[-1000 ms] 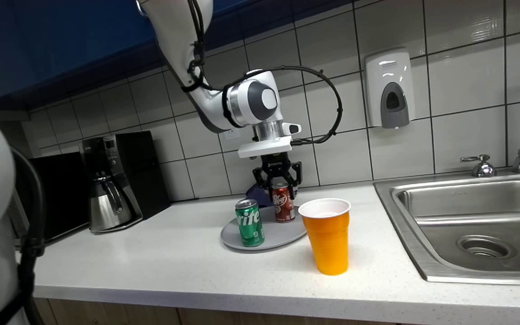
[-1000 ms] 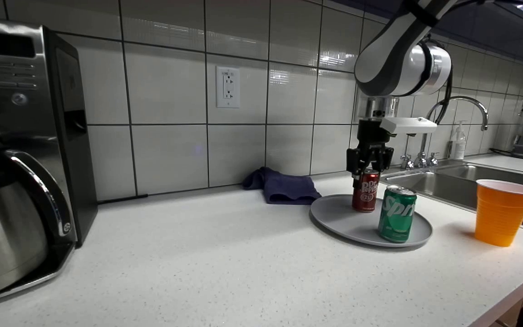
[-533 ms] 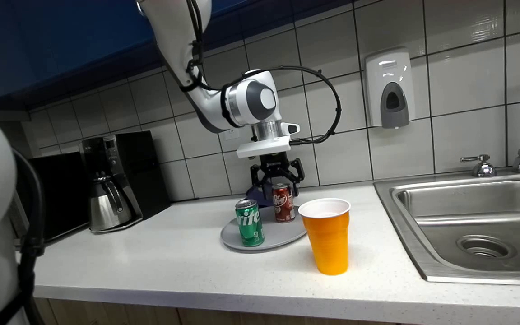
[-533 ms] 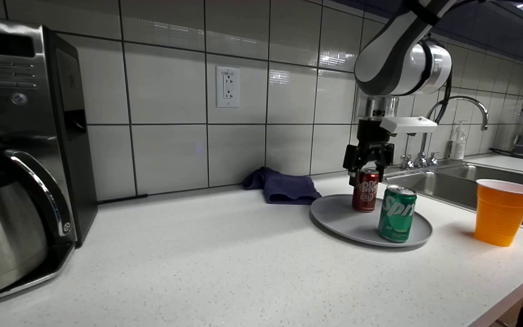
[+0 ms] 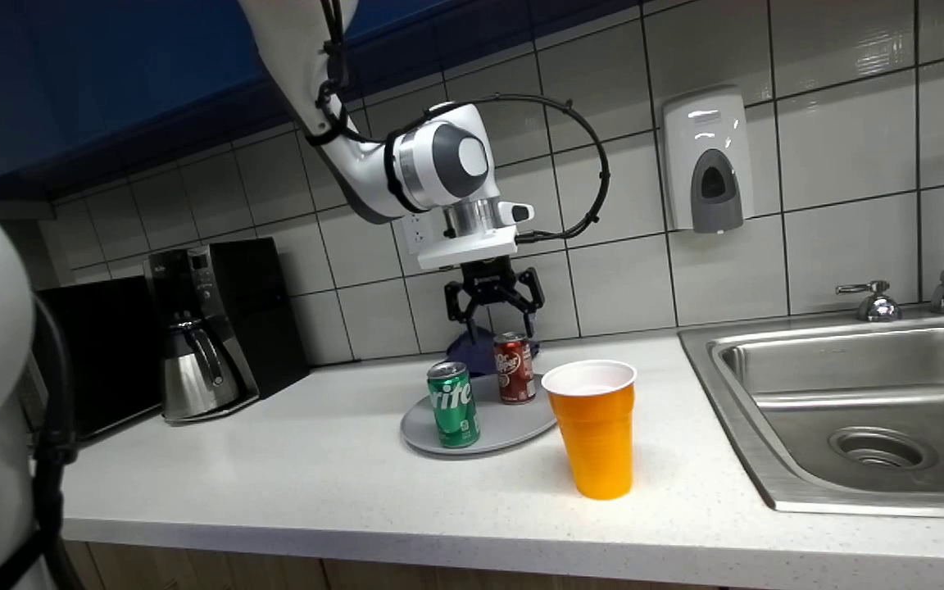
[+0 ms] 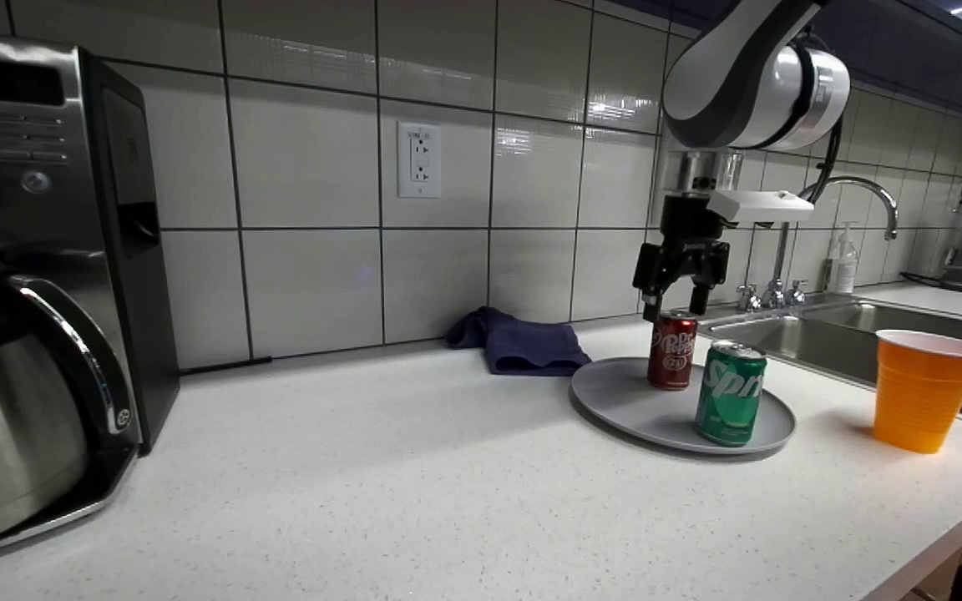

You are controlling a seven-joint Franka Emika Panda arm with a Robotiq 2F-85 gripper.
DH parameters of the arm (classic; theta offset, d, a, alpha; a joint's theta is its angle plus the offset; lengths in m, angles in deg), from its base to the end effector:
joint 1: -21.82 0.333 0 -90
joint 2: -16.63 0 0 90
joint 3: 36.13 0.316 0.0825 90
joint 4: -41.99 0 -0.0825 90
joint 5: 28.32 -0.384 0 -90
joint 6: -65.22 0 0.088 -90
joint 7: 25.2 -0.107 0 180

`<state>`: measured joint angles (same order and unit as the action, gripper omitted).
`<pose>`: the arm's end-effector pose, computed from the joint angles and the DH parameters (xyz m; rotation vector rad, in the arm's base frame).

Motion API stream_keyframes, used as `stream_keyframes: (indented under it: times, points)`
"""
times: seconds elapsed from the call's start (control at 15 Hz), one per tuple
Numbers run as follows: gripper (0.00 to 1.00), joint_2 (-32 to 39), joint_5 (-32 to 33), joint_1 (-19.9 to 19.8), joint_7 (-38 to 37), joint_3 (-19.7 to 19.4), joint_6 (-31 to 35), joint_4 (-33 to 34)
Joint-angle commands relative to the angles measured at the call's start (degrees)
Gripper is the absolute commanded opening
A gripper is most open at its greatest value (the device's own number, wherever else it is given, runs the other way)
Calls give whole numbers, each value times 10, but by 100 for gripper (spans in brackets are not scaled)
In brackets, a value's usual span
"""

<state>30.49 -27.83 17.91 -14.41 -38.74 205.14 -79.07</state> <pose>0.5792 -0.0657 0.3085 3.1066 0.1284 0.1307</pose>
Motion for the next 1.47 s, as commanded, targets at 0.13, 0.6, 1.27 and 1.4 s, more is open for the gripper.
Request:
stream_keyframes:
  times: [0.13, 0.6, 1.27, 1.4]
  points:
    - [100, -66, 19, 6, -7, 2, 24, -55]
    - [100, -117, 30, 12, -46, -2, 14, -93]
    - [100, -192, 55, 16, -86, 5, 11, -156]
    - [100, -166, 39, 15, -62, 1, 11, -135]
